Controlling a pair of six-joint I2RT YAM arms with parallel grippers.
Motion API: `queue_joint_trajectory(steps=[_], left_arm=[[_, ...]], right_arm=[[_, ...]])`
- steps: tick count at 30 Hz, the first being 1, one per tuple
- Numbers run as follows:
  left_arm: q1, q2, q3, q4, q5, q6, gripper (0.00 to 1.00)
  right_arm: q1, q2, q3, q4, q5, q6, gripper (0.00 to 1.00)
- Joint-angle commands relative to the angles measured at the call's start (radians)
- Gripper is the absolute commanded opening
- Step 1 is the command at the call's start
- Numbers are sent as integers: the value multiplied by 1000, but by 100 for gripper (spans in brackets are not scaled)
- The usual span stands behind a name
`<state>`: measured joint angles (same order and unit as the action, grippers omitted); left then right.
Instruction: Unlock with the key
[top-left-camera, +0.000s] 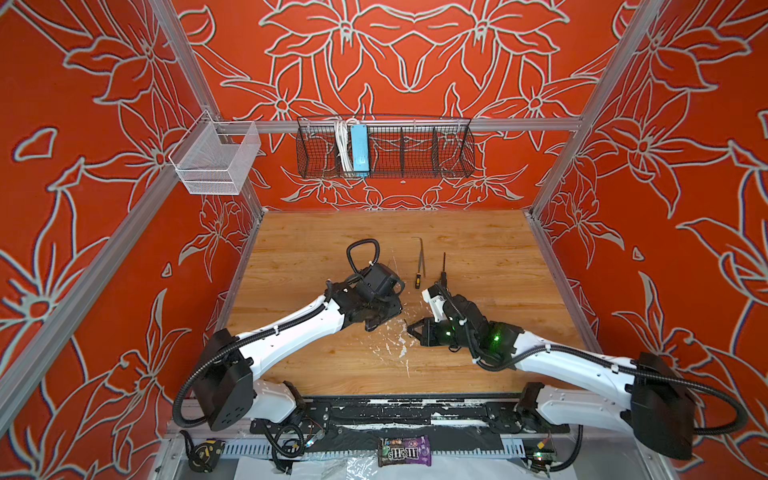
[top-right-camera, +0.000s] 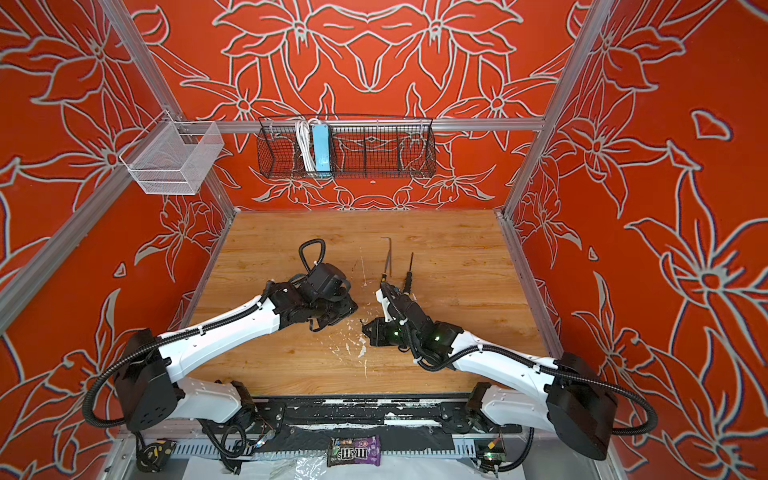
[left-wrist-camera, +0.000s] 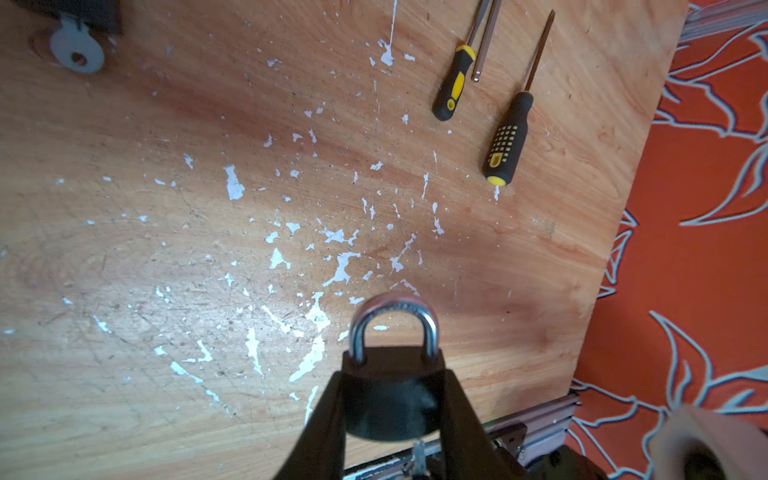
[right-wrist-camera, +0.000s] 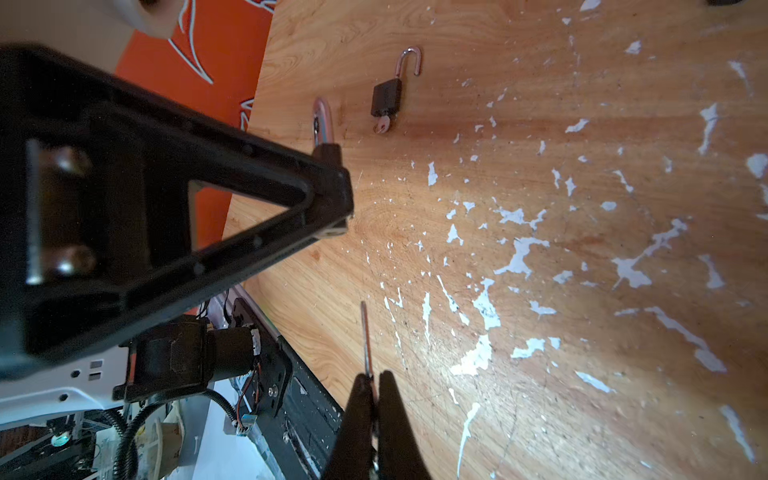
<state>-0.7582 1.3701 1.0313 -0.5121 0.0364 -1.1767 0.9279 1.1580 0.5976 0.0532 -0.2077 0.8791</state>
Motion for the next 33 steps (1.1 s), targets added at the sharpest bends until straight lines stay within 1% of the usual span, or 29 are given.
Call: queue_joint_trajectory(steps=[1,6,12,17,24,28,33], left_arm=[[6,-47,-22,56,11,-51,0],[5,-68,-30,54,6,-55,0],[6,-73,-33,55,10,-45,0],[5,-76,-31,56,12,-38,0],[5,-77,-31,65,21,-34,0],[6,-73,-28,71,29,-28,0],[5,-70,-24,69,48,-5,0]], right_arm=[[22,23,30,99,79,11,0],[25,43,32,158,80,28,0],[25,58,38,166,70,31,0],[25,37,25,155,113,48,0],[23,28,22,152,123,56,0],[21,32,25,171,116,61,0],[0,42,19,217,69,92,0]])
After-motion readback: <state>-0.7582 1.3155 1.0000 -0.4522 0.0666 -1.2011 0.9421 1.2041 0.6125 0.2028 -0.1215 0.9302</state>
